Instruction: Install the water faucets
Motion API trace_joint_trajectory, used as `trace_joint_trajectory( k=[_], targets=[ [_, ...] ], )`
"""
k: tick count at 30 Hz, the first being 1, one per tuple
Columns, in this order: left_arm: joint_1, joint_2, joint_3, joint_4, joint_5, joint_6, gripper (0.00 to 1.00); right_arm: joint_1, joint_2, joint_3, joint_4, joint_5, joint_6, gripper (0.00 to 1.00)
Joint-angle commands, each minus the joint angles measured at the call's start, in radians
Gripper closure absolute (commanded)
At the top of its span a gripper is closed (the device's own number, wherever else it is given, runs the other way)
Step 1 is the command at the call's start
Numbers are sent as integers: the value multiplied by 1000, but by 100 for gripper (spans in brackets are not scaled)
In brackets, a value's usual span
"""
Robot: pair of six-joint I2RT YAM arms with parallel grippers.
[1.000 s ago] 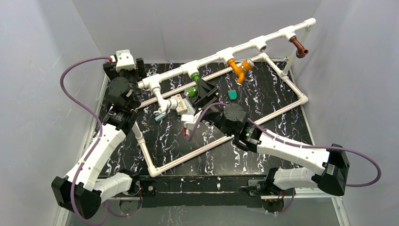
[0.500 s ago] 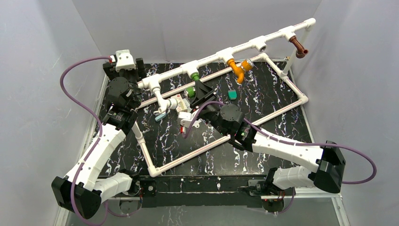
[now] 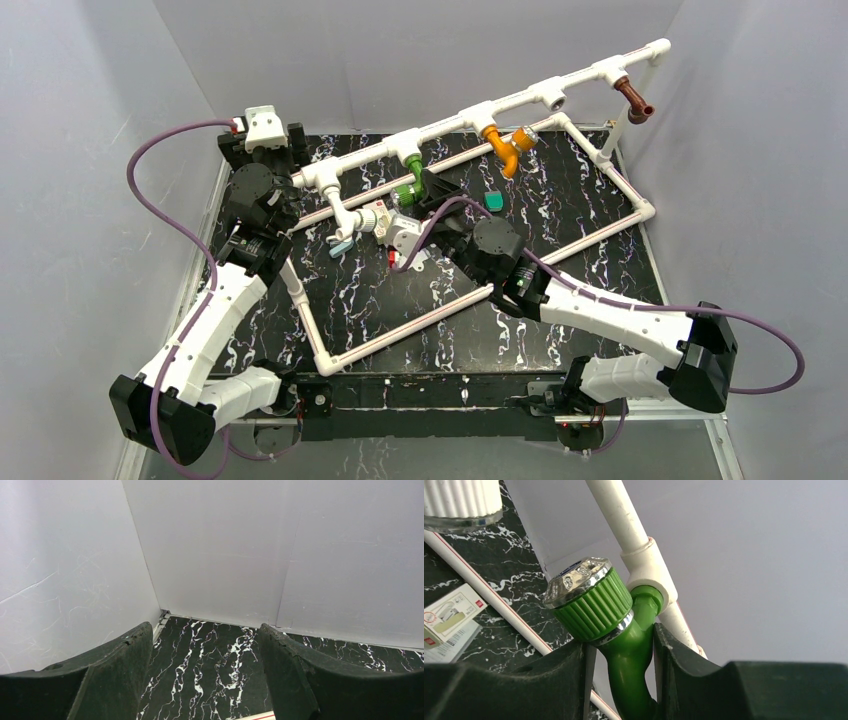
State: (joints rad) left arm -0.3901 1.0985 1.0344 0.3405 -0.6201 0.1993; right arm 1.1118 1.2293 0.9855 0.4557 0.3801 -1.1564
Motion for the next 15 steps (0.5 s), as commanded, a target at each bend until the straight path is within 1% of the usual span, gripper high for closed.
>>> trace_joint_trajectory(
  k=[1,8,9,10,11,12,15],
  targets=[
    [-50,123,-149,-428,112,-34,25,5,6,59,151,-31,362,99],
    [-50,121,-149,-427,115,-35,25,5,-13,28,100,-44,296,99],
    [-50,121,-149,-427,116,-35,25,5,-18,27,86,-42,288,96],
    [-50,121,-149,-426,117,-35,25,5,-23,24,75,-41,277,86],
    [-50,121,-149,-427,116,-35,25,6,-29,21,65,-40,268,72],
    [-50,121,-149,-427,116,-35,25,6,-37,18,61,-38,264,60],
    [-50,123,-149,-428,115,-35,25,6,-67,9,50,-34,262,39]
  ],
)
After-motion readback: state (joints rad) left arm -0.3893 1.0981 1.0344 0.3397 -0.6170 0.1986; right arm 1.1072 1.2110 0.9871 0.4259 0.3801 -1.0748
